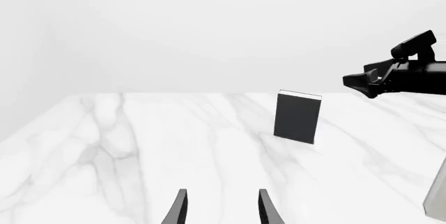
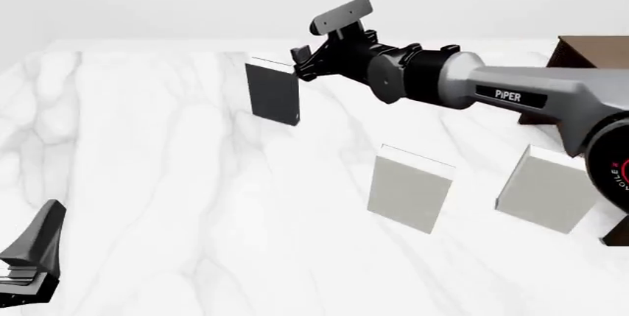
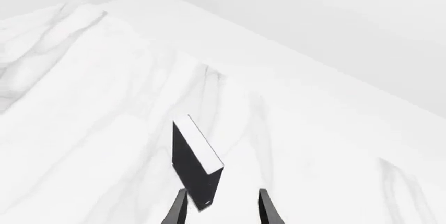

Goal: Pick up the book on the left and place it on top of the shelf.

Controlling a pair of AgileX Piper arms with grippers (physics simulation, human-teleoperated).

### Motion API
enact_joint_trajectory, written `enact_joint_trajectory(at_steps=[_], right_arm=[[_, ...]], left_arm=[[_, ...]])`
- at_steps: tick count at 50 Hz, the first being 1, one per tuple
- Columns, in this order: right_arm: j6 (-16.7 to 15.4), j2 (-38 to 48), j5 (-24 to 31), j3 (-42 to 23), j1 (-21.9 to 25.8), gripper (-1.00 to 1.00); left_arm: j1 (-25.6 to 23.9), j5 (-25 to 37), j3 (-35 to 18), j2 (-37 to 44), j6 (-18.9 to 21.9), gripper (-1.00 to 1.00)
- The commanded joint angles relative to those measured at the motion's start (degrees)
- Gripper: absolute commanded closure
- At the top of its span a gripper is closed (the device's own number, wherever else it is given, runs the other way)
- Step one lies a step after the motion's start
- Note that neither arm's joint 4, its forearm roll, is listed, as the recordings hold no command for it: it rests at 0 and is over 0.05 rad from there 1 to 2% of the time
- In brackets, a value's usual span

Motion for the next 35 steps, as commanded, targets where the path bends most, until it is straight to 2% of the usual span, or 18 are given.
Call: enact_joint_trajectory(at_steps=[1, 8, 35], right_arm=[[0.65, 3.64, 0.09, -2.93, 0.25, -1.00], [1.86, 5.73, 0.83, -5.09, 0.02, -1.00], [2.86, 13.24, 2.84, -12.35, 0.35, -1.00]], left_arm=[[0.00, 0.00, 0.00, 0.00, 0.00, -1.00], [0.00, 0.00, 0.00, 0.00, 0.00, -1.00], [0.00, 0.00, 0.00, 0.00, 0.00, -1.00]])
